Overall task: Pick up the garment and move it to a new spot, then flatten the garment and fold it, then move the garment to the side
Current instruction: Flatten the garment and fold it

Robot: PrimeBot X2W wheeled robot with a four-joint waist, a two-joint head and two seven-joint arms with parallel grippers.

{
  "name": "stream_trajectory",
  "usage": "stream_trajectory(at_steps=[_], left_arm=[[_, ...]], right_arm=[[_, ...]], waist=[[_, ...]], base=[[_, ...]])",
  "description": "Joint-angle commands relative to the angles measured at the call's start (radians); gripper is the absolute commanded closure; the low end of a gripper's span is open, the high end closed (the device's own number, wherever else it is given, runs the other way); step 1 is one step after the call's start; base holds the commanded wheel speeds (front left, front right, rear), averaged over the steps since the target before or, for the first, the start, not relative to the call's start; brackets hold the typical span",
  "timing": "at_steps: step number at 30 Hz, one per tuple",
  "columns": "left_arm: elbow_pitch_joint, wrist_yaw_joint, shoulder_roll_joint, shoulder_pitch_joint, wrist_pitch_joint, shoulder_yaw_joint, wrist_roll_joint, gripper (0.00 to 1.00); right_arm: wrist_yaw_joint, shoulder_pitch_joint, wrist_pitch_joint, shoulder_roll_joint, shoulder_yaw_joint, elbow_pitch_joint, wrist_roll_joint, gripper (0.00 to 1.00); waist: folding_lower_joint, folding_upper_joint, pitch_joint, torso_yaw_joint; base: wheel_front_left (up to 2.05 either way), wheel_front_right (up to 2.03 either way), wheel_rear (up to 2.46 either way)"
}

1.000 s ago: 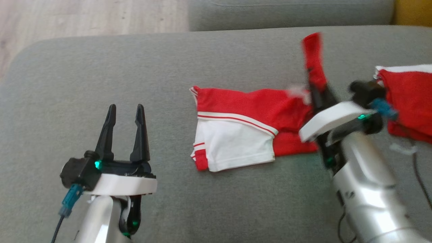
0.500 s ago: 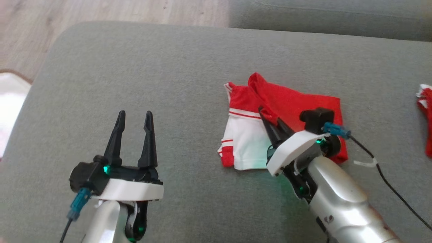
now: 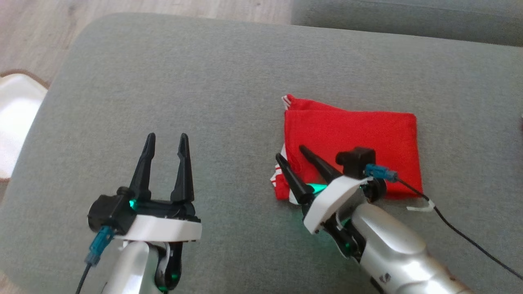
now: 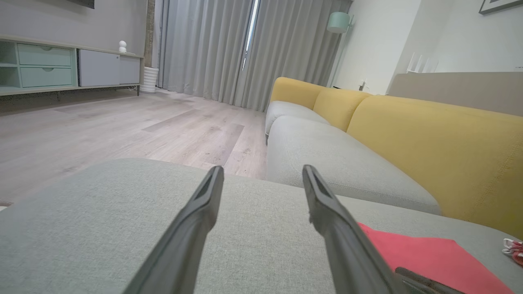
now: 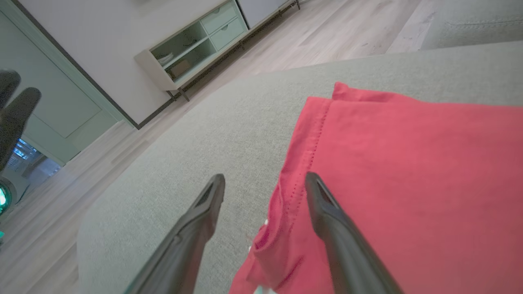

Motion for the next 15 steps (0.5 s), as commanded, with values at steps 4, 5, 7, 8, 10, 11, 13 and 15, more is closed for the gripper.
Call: stream_trajectory(at_steps=[4,5,7,8,10,11,13,15], left_arm=[[-0.039,0.001,0.004,-0.042,-0.005,0.047,-0.001,0.0],[-0.041,0.0,0.004,-0.043,-0.005,0.048,0.0,0.0],[-0.046,-0.001,0.004,-0.044,-0.005,0.052,0.001,0.0],[-0.049,-0.001,0.004,-0.044,-0.005,0.055,0.001,0.0],[-0.055,0.0,0.004,-0.046,-0.005,0.059,0.002,0.0],[-0.058,0.0,0.004,-0.046,-0.005,0.061,0.003,0.0],[-0.064,-0.001,0.004,-0.048,-0.005,0.065,0.005,0.0],[-0.069,-0.002,0.004,-0.05,-0.005,0.068,0.007,0.0]], right_arm=[[0.002,-0.081,-0.043,0.015,0.007,-0.048,0.025,0.0],[0.002,-0.092,-0.051,0.015,-0.004,-0.046,0.02,0.0],[0.002,-0.112,-0.063,0.015,-0.04,-0.039,-0.002,0.0],[0.002,-0.122,-0.067,0.015,-0.066,-0.033,-0.022,0.0],[0.002,-0.139,-0.071,0.015,-0.13,-0.019,-0.078,0.0],[0.002,-0.146,-0.072,0.015,-0.174,-0.016,-0.116,0.0],[0.002,-0.149,-0.072,0.006,-0.273,-0.037,-0.224,0.0],[0.002,-0.127,-0.073,-0.005,-0.366,-0.08,-0.315,0.0]], waist=[[0.0,0.0,-0.005,-0.05],[0.0,0.0,-0.007,-0.062],[0.0,0.0,-0.01,-0.087],[0.0,0.0,-0.011,-0.099],[0.0,0.0,-0.015,-0.125],[0.0,0.0,-0.016,-0.138],[0.0,0.0,-0.018,-0.161],[0.0,0.0,-0.021,-0.182]], base=[[0.0,0.0,0.0],[0.0,0.0,0.0],[0.0,0.0,0.0],[0.0,0.0,0.0],[0.0,0.0,0.0],[0.0,0.0,0.0],[0.0,0.0,0.0],[0.0,0.0,0.0]])
